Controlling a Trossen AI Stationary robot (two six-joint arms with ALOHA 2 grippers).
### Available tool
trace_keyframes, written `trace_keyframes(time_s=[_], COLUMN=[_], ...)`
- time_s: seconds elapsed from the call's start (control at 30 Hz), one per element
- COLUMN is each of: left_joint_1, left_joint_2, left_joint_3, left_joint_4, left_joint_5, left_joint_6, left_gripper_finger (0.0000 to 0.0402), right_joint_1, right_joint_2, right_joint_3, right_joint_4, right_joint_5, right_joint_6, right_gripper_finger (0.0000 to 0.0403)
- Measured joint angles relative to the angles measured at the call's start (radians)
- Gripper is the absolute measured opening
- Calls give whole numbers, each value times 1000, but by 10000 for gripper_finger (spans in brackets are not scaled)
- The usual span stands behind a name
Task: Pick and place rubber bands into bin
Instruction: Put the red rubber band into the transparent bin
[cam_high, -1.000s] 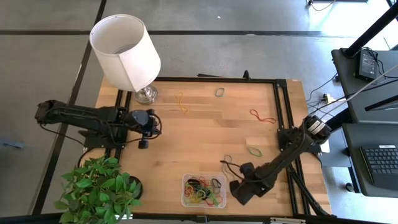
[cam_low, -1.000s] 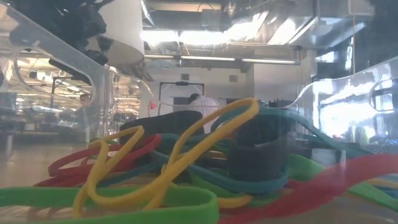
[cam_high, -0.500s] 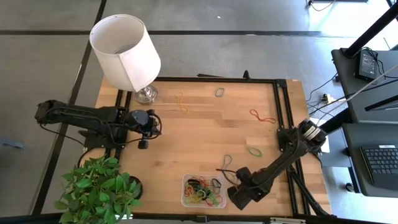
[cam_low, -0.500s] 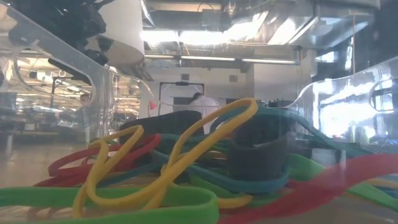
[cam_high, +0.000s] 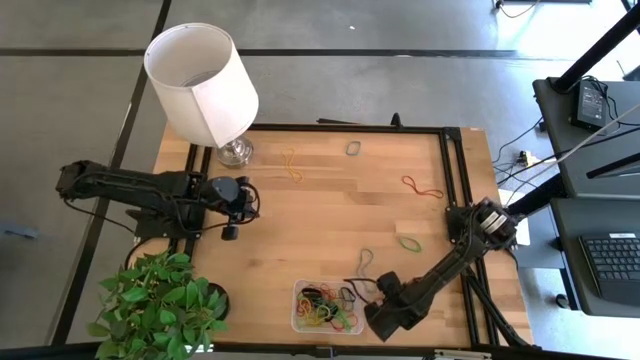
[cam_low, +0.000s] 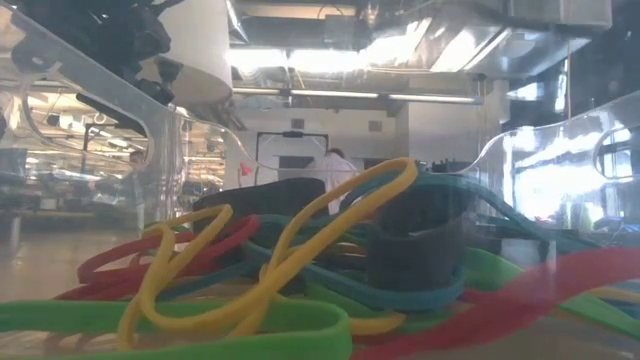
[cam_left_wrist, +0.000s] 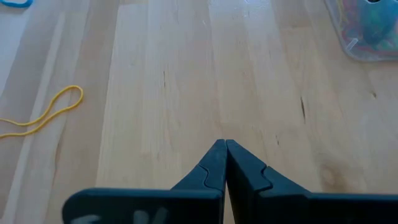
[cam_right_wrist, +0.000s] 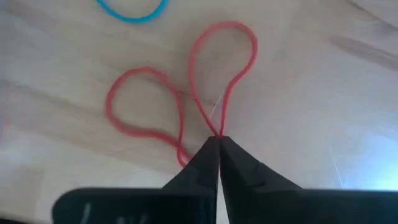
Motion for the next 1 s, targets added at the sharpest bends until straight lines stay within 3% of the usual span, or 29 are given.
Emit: trace_keyframes(time_s=[0.37,0.53,0.77,0.9,1.0], left_joint_1=[0,0,0,0,0], left_joint_2=[0,0,0,0,0], left_joint_3=[0,0,0,0,0], left_joint_4=[0,0,0,0,0], left_joint_5=[0,0,6,7,8], left_joint_6=[0,0,-9,-9,-8], left_gripper_finger=[2,2,2,2,2], right_joint_1=[11,11,-25,-51,-78], right_joint_2=[-25,-26,-17,-11,-5], right_joint_3=[364,552,702,715,716], right_joint_4=[-504,-680,-651,-523,-419], right_joint_5=[74,182,336,430,434], right_joint_6=[1,0,-162,-325,-433], right_gripper_finger=[2,1,1,0,0])
